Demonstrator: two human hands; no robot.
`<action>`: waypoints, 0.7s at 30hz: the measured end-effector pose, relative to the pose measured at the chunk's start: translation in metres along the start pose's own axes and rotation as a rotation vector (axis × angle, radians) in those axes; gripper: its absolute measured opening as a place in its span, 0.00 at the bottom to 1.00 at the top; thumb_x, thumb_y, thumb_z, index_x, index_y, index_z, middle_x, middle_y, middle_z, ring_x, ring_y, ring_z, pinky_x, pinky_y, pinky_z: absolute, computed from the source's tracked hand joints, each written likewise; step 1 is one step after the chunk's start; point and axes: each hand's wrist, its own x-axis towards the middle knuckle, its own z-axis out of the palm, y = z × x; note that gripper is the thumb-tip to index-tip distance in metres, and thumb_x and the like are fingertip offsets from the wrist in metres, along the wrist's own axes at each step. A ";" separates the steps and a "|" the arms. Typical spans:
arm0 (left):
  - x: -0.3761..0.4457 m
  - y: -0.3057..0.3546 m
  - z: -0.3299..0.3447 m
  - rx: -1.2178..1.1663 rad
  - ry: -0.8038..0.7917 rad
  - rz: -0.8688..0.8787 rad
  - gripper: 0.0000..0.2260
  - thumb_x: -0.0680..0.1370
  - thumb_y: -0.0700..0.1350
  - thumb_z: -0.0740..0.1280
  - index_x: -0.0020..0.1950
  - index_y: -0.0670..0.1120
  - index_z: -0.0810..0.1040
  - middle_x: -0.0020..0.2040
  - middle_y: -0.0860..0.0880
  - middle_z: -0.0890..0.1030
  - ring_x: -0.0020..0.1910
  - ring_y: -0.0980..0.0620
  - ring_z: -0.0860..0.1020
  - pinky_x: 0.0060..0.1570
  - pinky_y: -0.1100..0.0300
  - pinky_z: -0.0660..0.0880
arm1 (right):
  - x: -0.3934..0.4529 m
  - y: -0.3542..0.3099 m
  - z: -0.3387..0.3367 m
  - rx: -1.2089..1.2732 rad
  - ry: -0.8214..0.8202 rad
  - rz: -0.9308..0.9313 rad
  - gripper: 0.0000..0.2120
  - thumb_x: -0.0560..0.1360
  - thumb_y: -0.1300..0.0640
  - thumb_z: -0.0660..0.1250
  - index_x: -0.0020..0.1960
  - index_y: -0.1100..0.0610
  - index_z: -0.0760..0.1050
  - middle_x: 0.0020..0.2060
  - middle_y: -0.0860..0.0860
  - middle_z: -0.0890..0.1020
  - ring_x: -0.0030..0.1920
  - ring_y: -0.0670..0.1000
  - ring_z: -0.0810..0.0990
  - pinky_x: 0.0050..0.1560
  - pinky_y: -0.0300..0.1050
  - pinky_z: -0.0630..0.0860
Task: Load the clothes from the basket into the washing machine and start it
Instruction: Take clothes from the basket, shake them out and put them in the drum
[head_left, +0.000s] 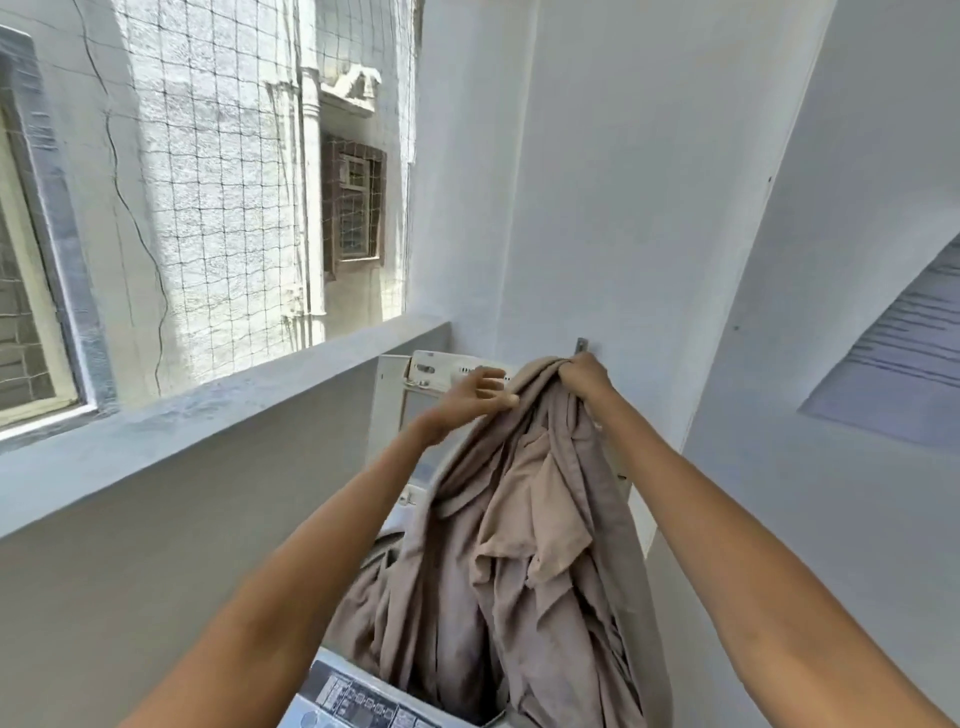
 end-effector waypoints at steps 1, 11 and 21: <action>0.001 0.000 0.019 0.015 0.122 0.126 0.17 0.70 0.50 0.74 0.54 0.48 0.74 0.47 0.50 0.77 0.46 0.54 0.75 0.44 0.66 0.72 | 0.003 0.002 0.003 0.014 0.008 0.041 0.14 0.78 0.61 0.56 0.58 0.67 0.73 0.58 0.64 0.77 0.60 0.63 0.75 0.54 0.50 0.71; -0.001 -0.053 0.099 0.494 0.161 0.071 0.13 0.73 0.50 0.71 0.55 0.48 0.78 0.51 0.48 0.83 0.53 0.47 0.79 0.47 0.56 0.72 | 0.019 0.045 0.012 0.204 0.010 0.146 0.13 0.74 0.61 0.61 0.56 0.64 0.76 0.54 0.62 0.80 0.56 0.61 0.79 0.55 0.53 0.76; 0.016 -0.023 0.072 0.332 0.289 -0.061 0.25 0.71 0.57 0.68 0.64 0.47 0.75 0.59 0.43 0.80 0.60 0.43 0.77 0.55 0.51 0.74 | -0.013 0.039 0.009 0.293 -0.423 -0.192 0.21 0.72 0.61 0.71 0.63 0.57 0.71 0.51 0.51 0.79 0.55 0.48 0.76 0.53 0.37 0.73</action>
